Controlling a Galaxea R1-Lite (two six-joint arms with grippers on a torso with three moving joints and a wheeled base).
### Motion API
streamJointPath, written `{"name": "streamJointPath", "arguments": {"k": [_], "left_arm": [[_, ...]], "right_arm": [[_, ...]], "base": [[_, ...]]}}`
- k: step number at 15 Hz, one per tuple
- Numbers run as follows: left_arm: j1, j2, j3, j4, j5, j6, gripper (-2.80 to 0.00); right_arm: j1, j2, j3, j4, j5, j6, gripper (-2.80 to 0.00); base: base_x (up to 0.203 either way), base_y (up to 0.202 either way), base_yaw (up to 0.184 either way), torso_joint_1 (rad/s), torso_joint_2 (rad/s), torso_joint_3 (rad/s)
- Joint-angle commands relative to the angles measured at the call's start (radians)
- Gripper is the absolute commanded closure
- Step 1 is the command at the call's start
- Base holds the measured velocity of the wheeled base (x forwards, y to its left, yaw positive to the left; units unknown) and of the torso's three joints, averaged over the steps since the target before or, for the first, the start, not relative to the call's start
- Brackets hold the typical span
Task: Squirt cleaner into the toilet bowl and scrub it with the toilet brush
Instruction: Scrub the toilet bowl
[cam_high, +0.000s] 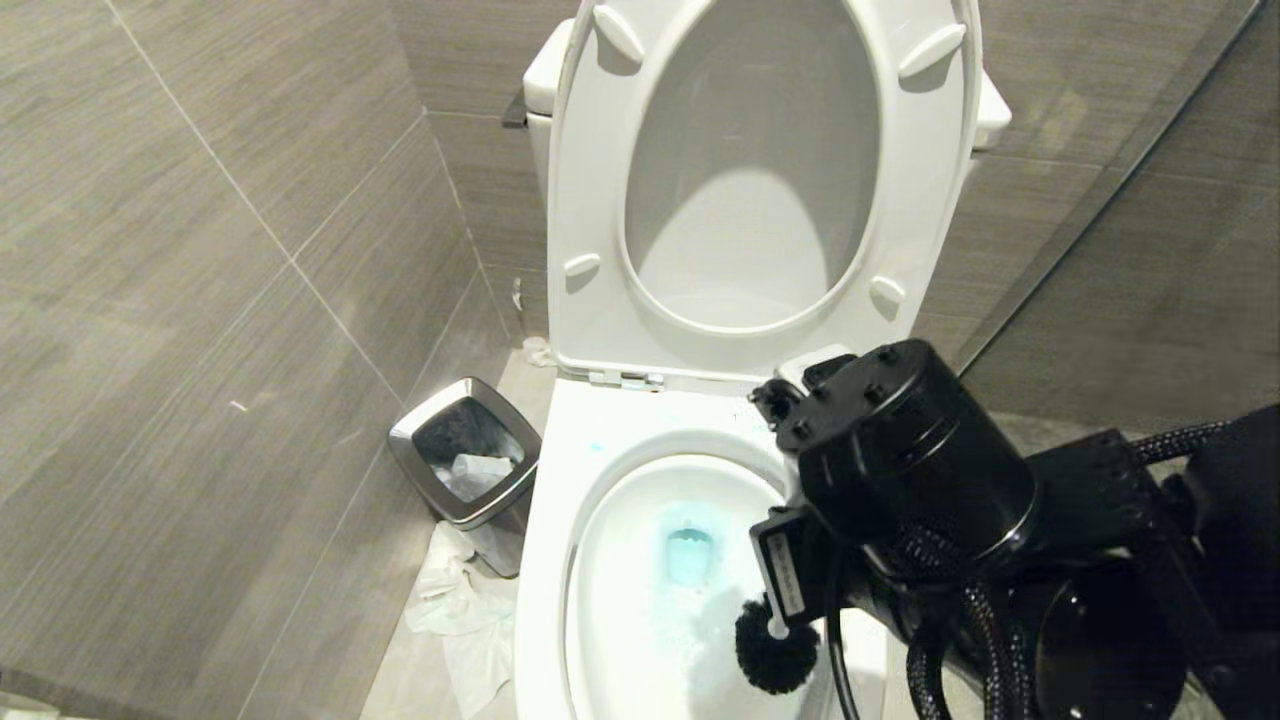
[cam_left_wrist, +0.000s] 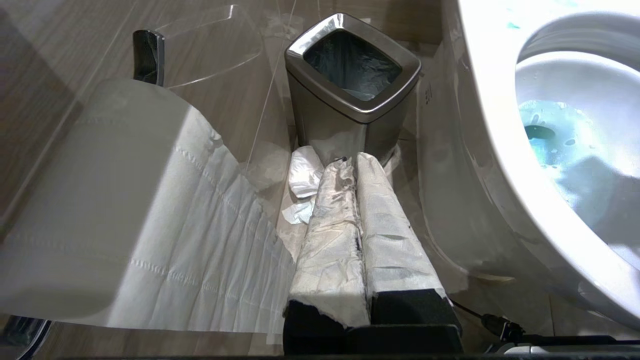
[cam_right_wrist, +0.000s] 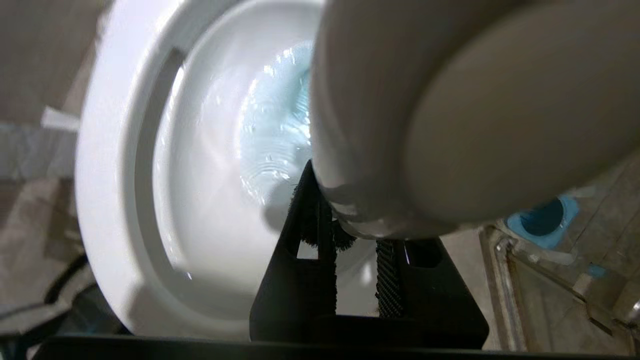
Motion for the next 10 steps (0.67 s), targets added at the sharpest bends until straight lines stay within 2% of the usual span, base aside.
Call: {"name": "streamJointPath", "arguments": {"k": [1, 6, 10], "left_arm": [[0.000, 0.001, 0.002, 0.000, 0.000, 0.000, 0.00], [-0.001, 0.001, 0.002, 0.000, 0.000, 0.000, 0.00], [-0.001, 0.001, 0.002, 0.000, 0.000, 0.000, 0.00]], "right_arm": [[-0.022, 0.009, -0.029, -0.015, -0.001, -0.002, 0.00], [-0.050, 0.239, -0.139, -0.071, 0.028, -0.010, 0.00], [-0.101, 0.495, -0.419, -0.086, 0.032, -0.042, 0.00]], "base": [[0.000, 0.000, 0.000, 0.000, 0.00, 0.000], [0.000, 0.000, 0.000, 0.000, 0.00, 0.000], [0.000, 0.000, 0.000, 0.000, 0.00, 0.000]]}}
